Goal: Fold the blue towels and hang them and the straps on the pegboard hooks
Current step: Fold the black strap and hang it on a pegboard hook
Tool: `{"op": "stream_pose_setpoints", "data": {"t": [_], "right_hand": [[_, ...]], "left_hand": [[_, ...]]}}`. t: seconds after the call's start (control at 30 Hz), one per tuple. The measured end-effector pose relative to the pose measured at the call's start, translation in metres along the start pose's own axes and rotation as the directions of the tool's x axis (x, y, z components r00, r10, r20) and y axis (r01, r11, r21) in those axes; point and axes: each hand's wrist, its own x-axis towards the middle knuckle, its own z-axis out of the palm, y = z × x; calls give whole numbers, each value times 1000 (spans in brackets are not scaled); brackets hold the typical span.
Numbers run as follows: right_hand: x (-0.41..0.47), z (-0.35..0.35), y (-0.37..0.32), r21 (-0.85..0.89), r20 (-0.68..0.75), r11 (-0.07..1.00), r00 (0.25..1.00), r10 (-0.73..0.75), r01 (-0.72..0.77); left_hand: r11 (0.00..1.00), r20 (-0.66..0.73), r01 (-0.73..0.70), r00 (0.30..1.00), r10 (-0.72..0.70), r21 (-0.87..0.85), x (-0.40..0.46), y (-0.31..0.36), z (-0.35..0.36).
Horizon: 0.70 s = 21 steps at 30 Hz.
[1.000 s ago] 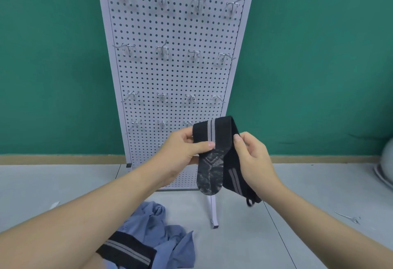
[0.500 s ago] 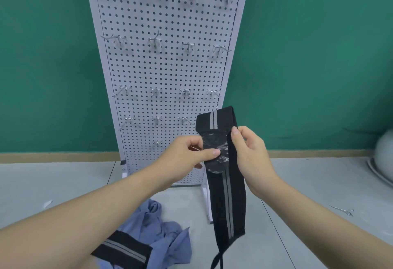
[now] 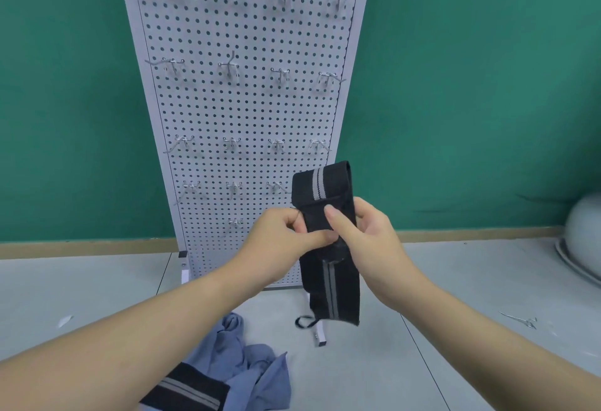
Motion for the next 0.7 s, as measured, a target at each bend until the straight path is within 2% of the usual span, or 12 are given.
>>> {"op": "stream_pose_setpoints", "data": {"t": [0.1,0.17,0.23,0.33,0.43,0.57,0.7], "right_hand": [[4,-8,0,56,-34,998,999,-14,15],[7,-11,-2,114,-32,993,999,-35,38],[9,-11,0,130,-22,991,999,-41,44],[9,-10,5,111,-17,994,1000,-19,21],[8,-11,9,99,104,991,991,84,-94],[7,-14,23,-32,249,967,935,252,-252],[4,-17,34,-116,393,926,839,376,-361]], "left_hand": [[1000,26,21,999,-20,-9,-1,3,-4],[997,124,51,991,-42,-66,0,3,-6],[997,179,-16,983,30,-82,0,3,-6],[987,128,-116,983,130,-107,0,7,-6],[974,21,-154,987,160,-166,4,9,-8],[964,-85,-181,982,167,-195,7,10,-17],[963,-142,-209,972,186,-168,9,10,-27]]}}
